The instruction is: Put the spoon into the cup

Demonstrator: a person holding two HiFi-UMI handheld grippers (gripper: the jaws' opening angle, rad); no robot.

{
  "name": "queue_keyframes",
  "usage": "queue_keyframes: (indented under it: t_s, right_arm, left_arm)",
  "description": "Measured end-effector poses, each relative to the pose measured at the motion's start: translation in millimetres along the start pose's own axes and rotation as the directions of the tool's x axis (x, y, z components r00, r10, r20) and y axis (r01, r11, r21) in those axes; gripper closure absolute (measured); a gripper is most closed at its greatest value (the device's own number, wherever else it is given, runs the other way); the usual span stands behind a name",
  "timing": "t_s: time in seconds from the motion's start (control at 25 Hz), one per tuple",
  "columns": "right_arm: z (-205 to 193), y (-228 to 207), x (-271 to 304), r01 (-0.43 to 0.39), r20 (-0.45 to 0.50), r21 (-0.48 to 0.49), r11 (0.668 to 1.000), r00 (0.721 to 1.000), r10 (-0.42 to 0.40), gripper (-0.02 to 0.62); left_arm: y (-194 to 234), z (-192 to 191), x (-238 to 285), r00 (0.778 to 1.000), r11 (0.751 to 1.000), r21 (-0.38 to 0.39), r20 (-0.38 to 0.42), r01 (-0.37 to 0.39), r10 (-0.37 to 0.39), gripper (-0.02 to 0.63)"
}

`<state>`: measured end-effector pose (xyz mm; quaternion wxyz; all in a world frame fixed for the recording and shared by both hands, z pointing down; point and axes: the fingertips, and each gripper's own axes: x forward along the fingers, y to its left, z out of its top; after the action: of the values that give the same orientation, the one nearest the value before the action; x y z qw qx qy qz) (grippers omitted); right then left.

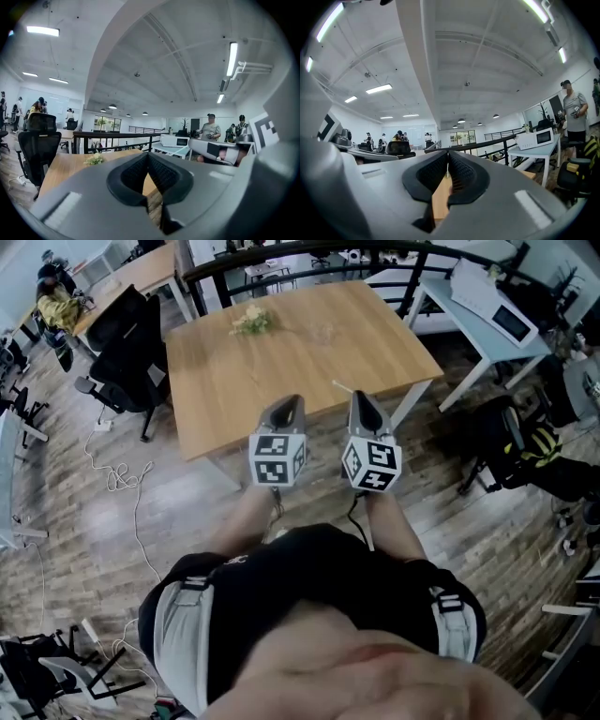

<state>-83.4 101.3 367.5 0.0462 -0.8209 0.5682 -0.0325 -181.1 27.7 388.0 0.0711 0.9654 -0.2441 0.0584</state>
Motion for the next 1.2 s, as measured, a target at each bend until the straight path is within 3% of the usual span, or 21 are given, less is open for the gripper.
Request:
queue_keyframes:
  t_s: [0.2,0.36,0.72,0.96,1.2]
  right_arm:
    - [-3,27,16,0.002,-0.002,-0.011,1.0,1.0,-0.002,0.589]
    - [-5,36,26,0.052,0.004,0.019,0.998,0.999,-0.052,0.588]
    - [-18,61,30,0.095,-0.001,0.014,0.995,0.996,-0.094,0.588]
    - [-22,54,37,0.15,-0.003,0.014,0.989,0.989,-0.15,0.588]
    - [-31,41,51,0.146,-0.02,0.04,0.988,0.989,-0.145,0.588]
  left_arm:
    - [24,8,3,0.999,0.999,0.009,0.011,0.034,-0.034,0.594]
    - [41,9,3,0.998,0.998,0.014,0.018,0.063,-0.063,0.594]
    - [70,-10,4,0.991,0.991,-0.01,-0.019,0.135,-0.135,0.594]
    - [72,-13,8,0.988,0.988,0.007,-0.029,0.153,-0.153,0.594]
    - [80,-20,21,0.99,0.991,-0.006,-0.042,0.132,-0.132,0.594]
